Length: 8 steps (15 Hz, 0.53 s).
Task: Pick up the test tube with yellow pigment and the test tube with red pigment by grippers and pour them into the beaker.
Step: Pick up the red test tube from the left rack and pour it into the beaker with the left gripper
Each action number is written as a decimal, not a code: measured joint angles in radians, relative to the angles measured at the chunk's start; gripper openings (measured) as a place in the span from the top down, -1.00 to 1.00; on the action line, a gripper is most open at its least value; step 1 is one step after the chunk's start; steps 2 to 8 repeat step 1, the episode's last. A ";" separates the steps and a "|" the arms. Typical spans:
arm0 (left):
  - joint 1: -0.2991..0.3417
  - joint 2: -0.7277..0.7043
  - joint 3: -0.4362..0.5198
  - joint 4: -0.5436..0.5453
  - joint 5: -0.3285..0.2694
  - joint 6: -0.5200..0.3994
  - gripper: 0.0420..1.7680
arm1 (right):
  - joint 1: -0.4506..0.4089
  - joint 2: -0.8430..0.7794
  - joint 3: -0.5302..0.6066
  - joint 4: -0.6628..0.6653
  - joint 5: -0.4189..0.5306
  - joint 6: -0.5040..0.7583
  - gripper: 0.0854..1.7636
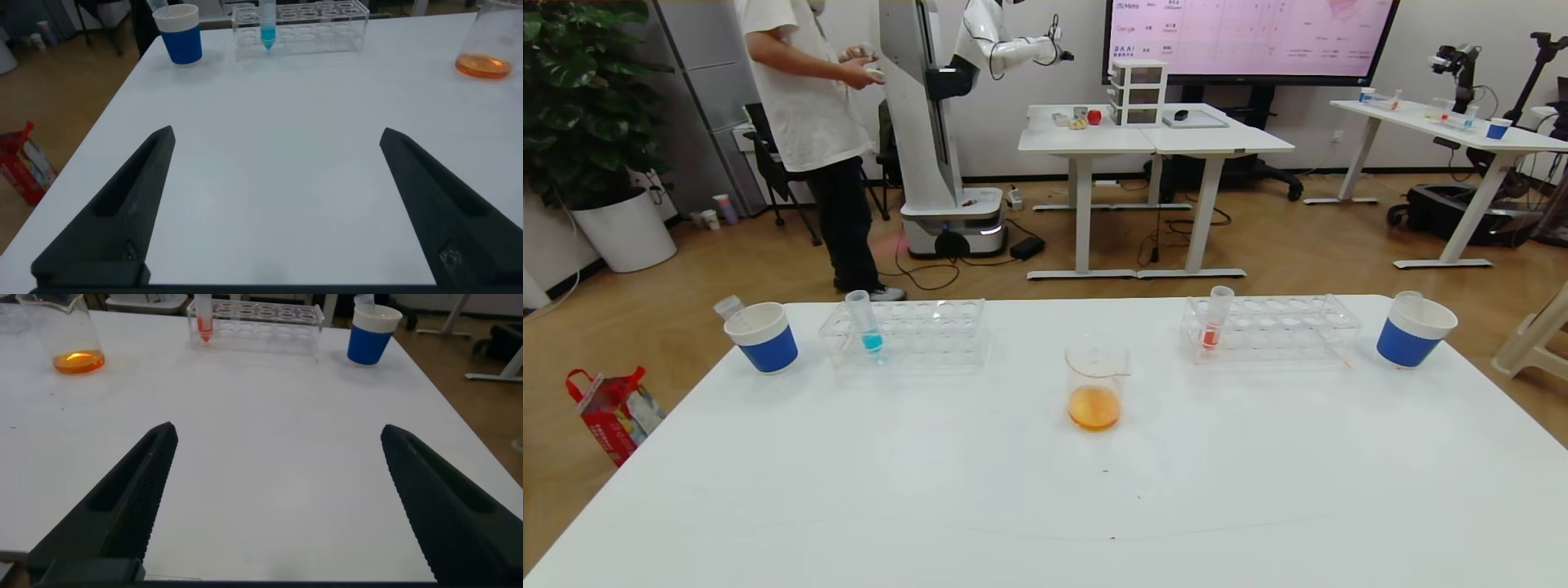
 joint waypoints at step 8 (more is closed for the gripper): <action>0.000 0.000 0.001 -0.004 0.002 -0.008 -0.98 | 0.000 0.000 0.000 0.000 0.000 0.000 -0.97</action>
